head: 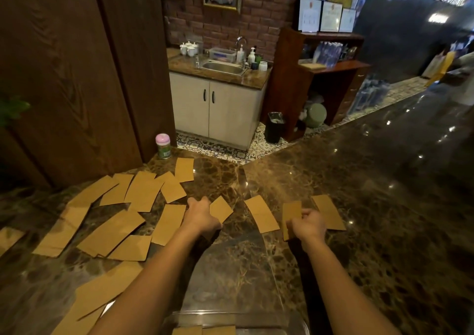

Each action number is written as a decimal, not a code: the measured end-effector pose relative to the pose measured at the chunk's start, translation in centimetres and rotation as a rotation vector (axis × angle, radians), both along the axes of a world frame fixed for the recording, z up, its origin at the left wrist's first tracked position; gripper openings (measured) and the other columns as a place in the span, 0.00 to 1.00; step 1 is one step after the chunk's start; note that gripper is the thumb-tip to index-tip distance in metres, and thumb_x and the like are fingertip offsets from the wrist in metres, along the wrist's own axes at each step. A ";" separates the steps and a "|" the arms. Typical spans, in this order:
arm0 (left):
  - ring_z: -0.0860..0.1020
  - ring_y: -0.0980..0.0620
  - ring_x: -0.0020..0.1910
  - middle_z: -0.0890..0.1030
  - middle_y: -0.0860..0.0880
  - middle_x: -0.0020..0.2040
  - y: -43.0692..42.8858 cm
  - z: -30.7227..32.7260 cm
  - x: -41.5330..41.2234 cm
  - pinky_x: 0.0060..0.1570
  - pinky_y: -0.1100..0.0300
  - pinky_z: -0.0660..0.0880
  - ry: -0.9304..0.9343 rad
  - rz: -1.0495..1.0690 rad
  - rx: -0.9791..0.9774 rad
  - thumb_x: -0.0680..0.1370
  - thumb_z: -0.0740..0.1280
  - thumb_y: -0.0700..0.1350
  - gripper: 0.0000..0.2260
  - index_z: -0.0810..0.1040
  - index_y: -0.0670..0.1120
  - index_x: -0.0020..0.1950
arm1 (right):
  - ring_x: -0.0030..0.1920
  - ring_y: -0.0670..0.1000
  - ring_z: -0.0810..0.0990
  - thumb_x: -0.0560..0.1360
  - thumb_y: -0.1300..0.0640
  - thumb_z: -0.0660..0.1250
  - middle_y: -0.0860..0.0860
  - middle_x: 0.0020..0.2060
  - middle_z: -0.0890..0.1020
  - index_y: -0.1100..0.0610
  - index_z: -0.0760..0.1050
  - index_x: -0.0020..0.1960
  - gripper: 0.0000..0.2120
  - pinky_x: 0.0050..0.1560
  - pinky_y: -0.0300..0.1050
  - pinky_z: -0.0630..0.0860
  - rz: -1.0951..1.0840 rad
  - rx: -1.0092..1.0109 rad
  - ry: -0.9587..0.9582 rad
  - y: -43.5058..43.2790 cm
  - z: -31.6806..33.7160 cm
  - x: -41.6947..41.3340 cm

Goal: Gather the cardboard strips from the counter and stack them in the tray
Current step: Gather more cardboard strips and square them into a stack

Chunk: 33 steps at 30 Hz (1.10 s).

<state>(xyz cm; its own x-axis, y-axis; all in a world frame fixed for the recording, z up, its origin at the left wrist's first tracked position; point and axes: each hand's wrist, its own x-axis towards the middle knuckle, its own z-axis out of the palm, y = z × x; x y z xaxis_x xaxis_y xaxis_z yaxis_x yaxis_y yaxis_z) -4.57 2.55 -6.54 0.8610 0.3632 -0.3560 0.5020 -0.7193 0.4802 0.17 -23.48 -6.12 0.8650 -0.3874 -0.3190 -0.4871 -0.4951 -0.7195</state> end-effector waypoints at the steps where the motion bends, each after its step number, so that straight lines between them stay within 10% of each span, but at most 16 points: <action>1: 0.75 0.40 0.61 0.66 0.42 0.66 0.1 -0.1 -0.1 0.62 0.50 0.75 -0.018 0.012 -0.027 0.66 0.81 0.52 0.31 0.71 0.46 0.64 | 0.55 0.57 0.84 0.70 0.64 0.77 0.56 0.53 0.86 0.58 0.81 0.60 0.19 0.60 0.56 0.82 -0.016 0.064 -0.035 -0.1 0.2 0.2; 6: 0.73 0.42 0.62 0.73 0.41 0.64 3.3 1.0 -0.3 0.56 0.51 0.74 -0.106 0.089 -0.079 0.65 0.82 0.55 0.32 0.72 0.46 0.62 | 0.67 0.58 0.80 0.67 0.66 0.82 0.58 0.67 0.81 0.60 0.73 0.72 0.36 0.66 0.54 0.78 0.096 0.308 -0.028 1.4 1.1 2.1; 9: 0.72 0.40 0.65 0.72 0.41 0.66 7.1 2.4 -1.6 0.60 0.48 0.75 -0.039 0.143 0.045 0.63 0.82 0.60 0.39 0.71 0.45 0.66 | 0.65 0.59 0.80 0.64 0.60 0.86 0.60 0.66 0.80 0.63 0.72 0.71 0.40 0.63 0.54 0.80 0.285 0.129 0.129 3.5 1.0 2.7; 12: 0.73 0.40 0.65 0.72 0.40 0.67 10.3 2.6 -3.5 0.61 0.47 0.76 0.110 0.243 0.113 0.60 0.81 0.65 0.43 0.71 0.43 0.66 | 0.64 0.59 0.80 0.65 0.50 0.86 0.58 0.62 0.82 0.62 0.77 0.65 0.35 0.57 0.48 0.79 0.417 -0.208 0.191 5.4 0.9 2.9; 19: 0.76 0.41 0.64 0.79 0.44 0.63 9.2 1.5 -5.2 0.61 0.47 0.77 0.102 0.237 0.106 0.61 0.81 0.64 0.40 0.73 0.45 0.65 | 0.66 0.61 0.78 0.67 0.51 0.83 0.61 0.68 0.77 0.59 0.76 0.70 0.34 0.59 0.48 0.78 0.507 -0.275 0.226 9.8 -0.5 3.5; 28: 0.71 0.35 0.68 0.65 0.39 0.71 7.1 1.6 -4.4 0.67 0.43 0.72 0.061 0.204 -0.082 0.73 0.73 0.47 0.32 0.64 0.43 0.73 | 0.58 0.60 0.82 0.70 0.58 0.78 0.57 0.56 0.84 0.53 0.78 0.53 0.15 0.61 0.56 0.81 0.453 0.077 0.096 15.5 -0.8 2.6; 33: 0.73 0.37 0.66 0.74 0.42 0.67 9.9 2.7 -6.2 0.65 0.44 0.73 -0.047 0.271 -0.254 0.74 0.69 0.49 0.31 0.62 0.47 0.74 | 0.56 0.57 0.84 0.69 0.57 0.76 0.54 0.53 0.87 0.56 0.83 0.51 0.11 0.62 0.57 0.81 0.500 0.216 0.089 22.0 -0.5 2.1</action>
